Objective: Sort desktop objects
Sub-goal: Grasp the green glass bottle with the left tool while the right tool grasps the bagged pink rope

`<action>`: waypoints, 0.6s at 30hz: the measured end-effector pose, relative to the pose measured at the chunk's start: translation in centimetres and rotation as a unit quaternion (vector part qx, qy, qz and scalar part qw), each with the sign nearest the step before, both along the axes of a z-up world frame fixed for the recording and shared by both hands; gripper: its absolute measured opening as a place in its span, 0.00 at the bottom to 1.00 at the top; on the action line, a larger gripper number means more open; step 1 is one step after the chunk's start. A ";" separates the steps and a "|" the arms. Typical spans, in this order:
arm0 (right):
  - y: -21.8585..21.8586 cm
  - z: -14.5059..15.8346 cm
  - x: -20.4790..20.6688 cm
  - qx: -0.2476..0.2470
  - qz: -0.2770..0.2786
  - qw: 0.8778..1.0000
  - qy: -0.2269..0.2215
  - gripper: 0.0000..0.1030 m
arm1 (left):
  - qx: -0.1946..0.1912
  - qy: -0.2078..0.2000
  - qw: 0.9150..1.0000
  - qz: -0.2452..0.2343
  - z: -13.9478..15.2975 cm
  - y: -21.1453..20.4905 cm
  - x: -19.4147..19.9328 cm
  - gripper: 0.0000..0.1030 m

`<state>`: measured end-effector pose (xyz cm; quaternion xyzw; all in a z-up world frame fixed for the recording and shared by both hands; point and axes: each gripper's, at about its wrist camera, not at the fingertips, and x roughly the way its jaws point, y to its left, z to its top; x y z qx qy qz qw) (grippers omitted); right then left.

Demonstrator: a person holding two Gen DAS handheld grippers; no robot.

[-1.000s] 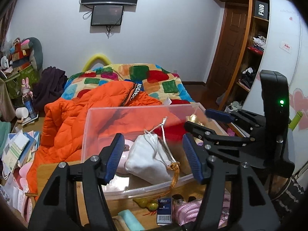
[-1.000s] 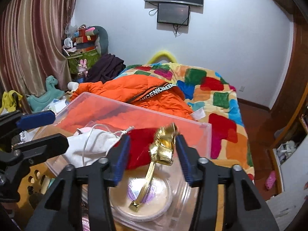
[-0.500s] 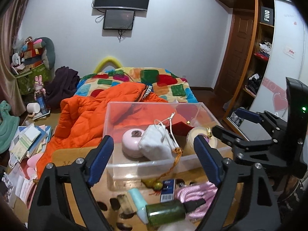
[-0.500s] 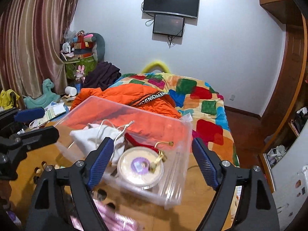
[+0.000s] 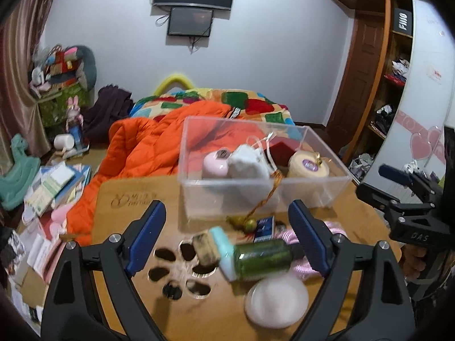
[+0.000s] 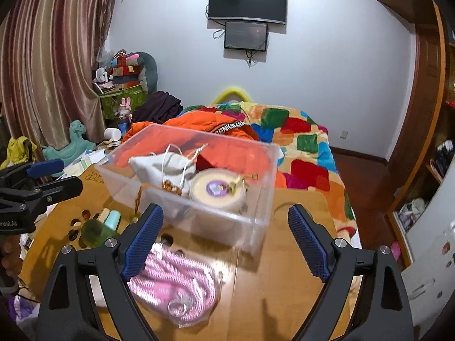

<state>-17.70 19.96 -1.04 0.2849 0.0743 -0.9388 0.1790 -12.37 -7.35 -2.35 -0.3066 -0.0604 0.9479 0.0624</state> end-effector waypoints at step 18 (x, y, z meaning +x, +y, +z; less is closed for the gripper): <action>-0.7 -6.6 3.4 -0.004 0.031 0.996 -0.087 0.86 | 0.033 -0.051 0.996 -0.058 -4.7 4.0 0.4 0.86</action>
